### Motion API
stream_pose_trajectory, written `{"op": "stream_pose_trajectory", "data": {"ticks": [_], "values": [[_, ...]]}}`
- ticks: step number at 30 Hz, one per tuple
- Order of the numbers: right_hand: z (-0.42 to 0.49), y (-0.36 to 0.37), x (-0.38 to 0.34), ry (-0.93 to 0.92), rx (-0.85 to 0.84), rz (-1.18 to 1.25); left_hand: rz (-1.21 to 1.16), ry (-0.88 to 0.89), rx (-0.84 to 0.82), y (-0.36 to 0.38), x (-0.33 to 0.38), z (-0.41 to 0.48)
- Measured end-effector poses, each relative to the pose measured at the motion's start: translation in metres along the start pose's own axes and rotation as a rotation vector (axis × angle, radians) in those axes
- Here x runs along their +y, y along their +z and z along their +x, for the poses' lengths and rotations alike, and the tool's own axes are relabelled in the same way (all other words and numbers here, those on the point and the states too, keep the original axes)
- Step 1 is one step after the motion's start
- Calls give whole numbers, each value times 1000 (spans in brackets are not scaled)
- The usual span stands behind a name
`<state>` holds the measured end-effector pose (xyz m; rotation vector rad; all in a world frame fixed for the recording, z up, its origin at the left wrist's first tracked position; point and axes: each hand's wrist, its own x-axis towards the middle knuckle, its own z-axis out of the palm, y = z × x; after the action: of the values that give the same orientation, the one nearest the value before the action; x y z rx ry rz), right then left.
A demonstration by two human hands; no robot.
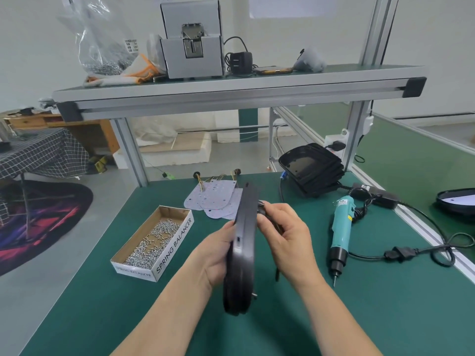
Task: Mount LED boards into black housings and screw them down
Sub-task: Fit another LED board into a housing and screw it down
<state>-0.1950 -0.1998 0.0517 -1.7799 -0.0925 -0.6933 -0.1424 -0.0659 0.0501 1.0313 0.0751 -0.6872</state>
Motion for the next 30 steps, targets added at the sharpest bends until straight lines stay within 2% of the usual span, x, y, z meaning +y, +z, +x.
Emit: {"op": "stream_pose_trajectory", "data": {"ticks": [2, 3, 5, 6, 7, 9, 11, 17, 23, 30], "values": [[1, -8, -3, 105, -113, 0, -2, 133, -16, -2, 4, 2], [2, -13, -6, 194, -91, 30, 40, 201, -3, -3, 7, 4], [8, -25, -11, 384, 116, 112, 159, 339, 55, -5, 13, 6], [11, -31, -14, 463, 152, 168, 226, 403, 93, -7, 15, 9], [13, -35, -17, 524, 87, 224, 288, 473, 119, -6, 18, 8], [12, -33, -22, 583, -157, 261, 412, 582, 114, -4, 23, 4], [9, -26, -22, 556, -244, 309, 537, 646, 47, 0, 23, -2], [0, -11, -18, 495, -46, 445, 635, 682, 34, -1, 13, -13], [-7, -5, -8, 468, -13, 445, 604, 670, 22, -12, 6, -11], [-3, -4, 0, 589, -30, 447, 521, 625, 15, -24, -13, -7]]}}
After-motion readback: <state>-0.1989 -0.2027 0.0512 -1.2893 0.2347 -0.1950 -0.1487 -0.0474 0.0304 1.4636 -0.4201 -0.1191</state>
